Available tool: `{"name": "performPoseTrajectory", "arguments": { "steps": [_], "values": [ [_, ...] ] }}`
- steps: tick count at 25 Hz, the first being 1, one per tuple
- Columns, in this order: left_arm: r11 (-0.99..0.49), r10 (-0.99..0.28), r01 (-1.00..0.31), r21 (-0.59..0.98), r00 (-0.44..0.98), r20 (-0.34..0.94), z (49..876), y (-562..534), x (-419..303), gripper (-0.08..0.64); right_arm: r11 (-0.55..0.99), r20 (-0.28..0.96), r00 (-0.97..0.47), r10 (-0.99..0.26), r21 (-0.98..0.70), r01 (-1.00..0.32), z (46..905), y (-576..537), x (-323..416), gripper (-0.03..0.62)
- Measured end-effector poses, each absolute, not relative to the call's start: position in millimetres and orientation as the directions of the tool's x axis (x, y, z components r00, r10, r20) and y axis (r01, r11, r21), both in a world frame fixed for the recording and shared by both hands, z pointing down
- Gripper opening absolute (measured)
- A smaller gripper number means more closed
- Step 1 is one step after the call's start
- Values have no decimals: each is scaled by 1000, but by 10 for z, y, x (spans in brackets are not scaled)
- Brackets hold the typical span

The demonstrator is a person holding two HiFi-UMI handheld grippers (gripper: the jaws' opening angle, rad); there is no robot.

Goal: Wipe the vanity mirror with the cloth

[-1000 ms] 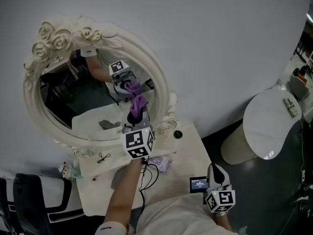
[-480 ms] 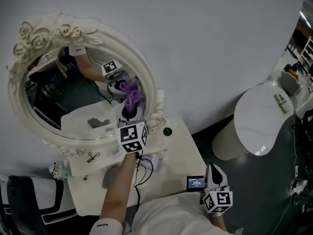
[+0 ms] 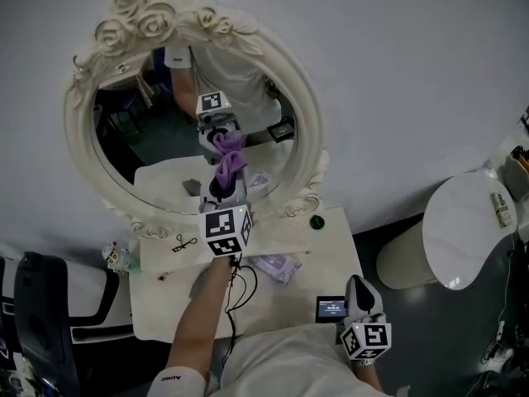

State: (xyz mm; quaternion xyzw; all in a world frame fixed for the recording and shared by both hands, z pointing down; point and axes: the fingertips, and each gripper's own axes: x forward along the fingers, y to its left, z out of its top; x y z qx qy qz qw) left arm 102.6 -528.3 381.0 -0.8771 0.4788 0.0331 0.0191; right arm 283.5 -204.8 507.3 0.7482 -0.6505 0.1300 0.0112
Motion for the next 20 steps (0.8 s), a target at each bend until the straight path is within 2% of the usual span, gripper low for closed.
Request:
{"name": "performPoseTrajectory", "arguments": {
  "steps": [12, 20],
  "values": [
    [-298, -954, -954, -24, 298, -12, 4010, -5551, -560, 94, 12, 197, -45, -979, -168, -986, 5023, -2517, 2169, 8],
    [-214, -977, -977, 4, 214, 4, 4084, -5642, -1191, 92, 36, 184, -66, -981, -159, -987, 4985, -2612, 1946, 8]
  ]
}}
